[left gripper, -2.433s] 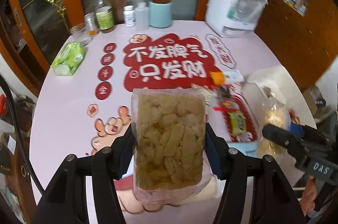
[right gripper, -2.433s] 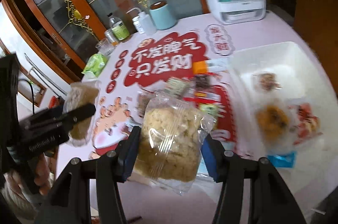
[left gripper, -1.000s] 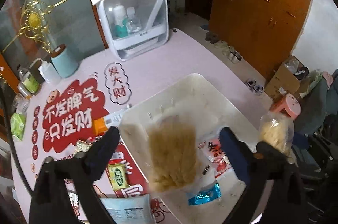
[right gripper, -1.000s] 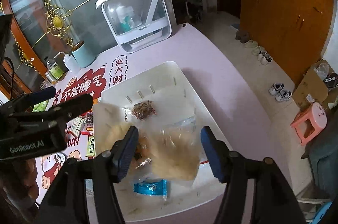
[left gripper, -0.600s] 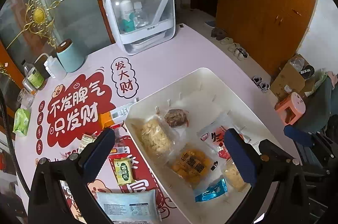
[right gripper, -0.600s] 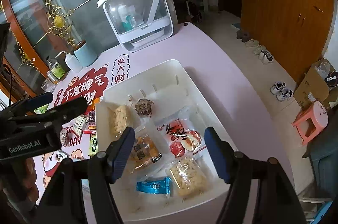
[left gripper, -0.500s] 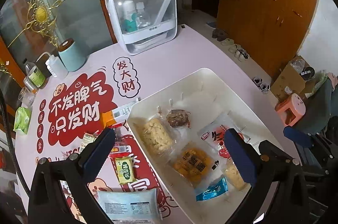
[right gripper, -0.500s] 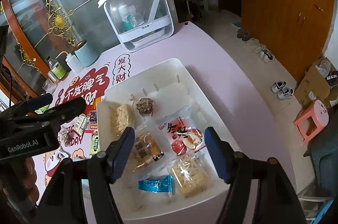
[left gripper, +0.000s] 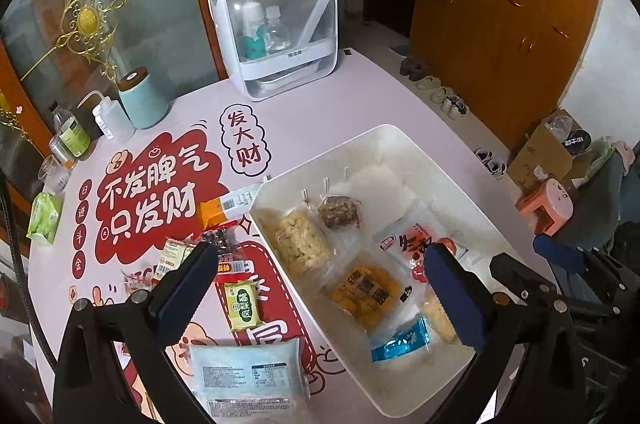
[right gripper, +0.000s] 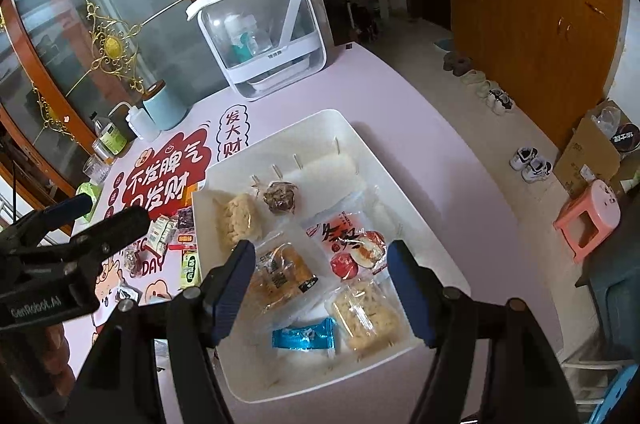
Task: Organize snacks
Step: 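Move both tools back over the remaining snacks on the table, then grasp the chocolate snack with left tool while right tool grasps the light-blue bag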
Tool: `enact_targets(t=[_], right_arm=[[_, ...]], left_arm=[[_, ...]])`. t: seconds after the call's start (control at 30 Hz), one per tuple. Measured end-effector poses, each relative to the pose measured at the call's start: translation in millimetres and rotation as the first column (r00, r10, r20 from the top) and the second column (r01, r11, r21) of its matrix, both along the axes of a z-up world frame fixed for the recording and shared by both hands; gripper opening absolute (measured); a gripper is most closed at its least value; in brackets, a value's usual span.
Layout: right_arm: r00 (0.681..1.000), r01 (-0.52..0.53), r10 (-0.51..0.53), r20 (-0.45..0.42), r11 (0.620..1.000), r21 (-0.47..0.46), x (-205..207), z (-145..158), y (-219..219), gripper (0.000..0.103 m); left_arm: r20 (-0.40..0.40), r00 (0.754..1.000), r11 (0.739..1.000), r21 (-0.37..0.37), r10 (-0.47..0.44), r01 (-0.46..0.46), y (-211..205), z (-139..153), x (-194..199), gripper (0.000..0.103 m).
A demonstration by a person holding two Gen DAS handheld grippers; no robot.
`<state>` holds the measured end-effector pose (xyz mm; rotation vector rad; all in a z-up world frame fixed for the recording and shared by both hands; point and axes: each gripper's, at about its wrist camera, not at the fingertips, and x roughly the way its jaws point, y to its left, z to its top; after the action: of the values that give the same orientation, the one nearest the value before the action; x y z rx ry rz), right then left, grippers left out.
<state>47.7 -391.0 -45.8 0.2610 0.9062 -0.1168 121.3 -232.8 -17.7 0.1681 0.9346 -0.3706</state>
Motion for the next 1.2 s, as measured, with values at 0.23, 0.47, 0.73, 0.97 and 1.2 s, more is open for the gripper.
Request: enact_targets(t=[0.23,0.47,0.73,0.97,1.2], right_arm=[[1.000,-0.010,0.010,0.027,1.000,-0.004,-16.9,9.2,16.3,0.069],[0.996,-0.050,0.051,0.072,0.998,-0.024,-31.6,20.5,44.4,0.069],[0.987,-0.140,0.143,0.069,0.989,-0.050,-32.3,25.0,104.7,0.069],[0.978,-0.208,0.208,-0.003,0.977,-0.037,-23.4,11.7,170.2,0.069],[0.980,-0.172,0.172,-0.101,0.985,0.003,-12.1,-17.0,216.7,0.085]], left_arm=[[0.022,1.000,1.000,0.011,-0.014,0.014,11.0,8.6,-22.3,0.102],[0.064,0.998,1.000,0.023,-0.015,0.013,34.2,23.0,-43.0,0.102],[0.147,0.989,0.999,0.032,0.031,-0.036,98.6,42.3,-62.6,0.102],[0.145,0.983,0.993,0.035,0.111,-0.117,187.5,37.2,-67.3,0.102],[0.098,0.984,0.986,0.054,0.151,-0.157,277.9,12.8,-59.9,0.102]])
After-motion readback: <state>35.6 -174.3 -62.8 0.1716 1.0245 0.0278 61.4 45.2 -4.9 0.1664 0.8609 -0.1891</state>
